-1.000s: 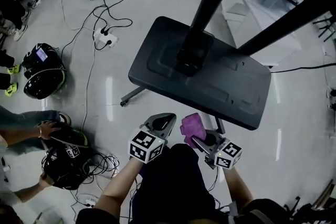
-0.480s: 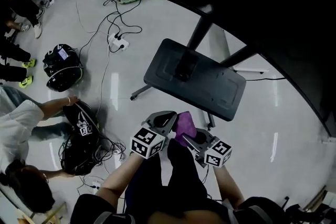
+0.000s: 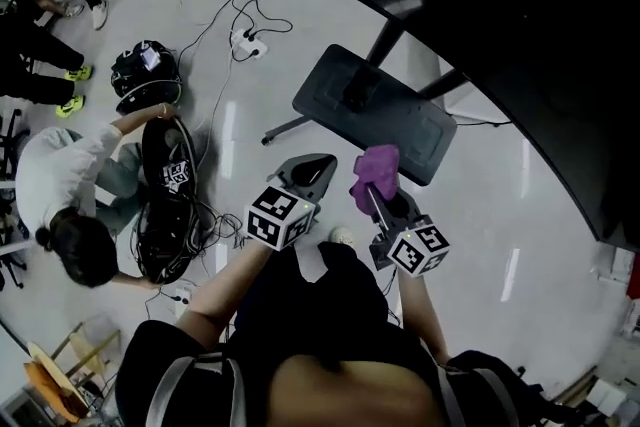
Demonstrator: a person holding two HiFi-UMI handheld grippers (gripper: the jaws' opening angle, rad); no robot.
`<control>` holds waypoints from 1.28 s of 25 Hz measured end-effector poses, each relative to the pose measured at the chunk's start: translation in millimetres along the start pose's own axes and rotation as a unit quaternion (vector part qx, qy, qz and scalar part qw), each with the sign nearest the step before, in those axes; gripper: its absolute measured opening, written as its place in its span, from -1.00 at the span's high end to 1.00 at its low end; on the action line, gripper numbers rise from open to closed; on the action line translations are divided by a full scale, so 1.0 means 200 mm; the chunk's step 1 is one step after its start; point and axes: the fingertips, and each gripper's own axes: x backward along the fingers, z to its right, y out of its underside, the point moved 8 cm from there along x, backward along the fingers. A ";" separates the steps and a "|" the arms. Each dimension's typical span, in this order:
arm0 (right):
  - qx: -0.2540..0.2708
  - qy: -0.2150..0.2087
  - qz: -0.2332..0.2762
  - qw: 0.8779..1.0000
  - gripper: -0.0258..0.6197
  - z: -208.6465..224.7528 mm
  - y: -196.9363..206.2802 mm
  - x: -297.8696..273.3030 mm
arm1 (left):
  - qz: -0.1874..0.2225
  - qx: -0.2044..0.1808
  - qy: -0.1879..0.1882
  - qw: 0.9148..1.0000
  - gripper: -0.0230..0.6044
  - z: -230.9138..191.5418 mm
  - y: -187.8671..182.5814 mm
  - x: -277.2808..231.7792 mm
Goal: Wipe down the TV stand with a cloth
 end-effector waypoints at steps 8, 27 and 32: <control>-0.032 -0.033 0.030 0.998 0.64 -0.06 -0.24 0.26 | 0.054 0.011 -0.066 0.996 0.90 0.41 -0.10 0.11; -0.007 -0.099 0.001 0.995 0.64 -0.08 -0.19 0.62 | 0.092 0.046 -0.169 0.980 0.91 0.90 0.12 0.24; -0.006 -0.108 -0.012 0.994 0.64 -0.10 -0.18 0.63 | 0.091 0.050 -0.167 0.980 0.91 0.93 0.13 0.25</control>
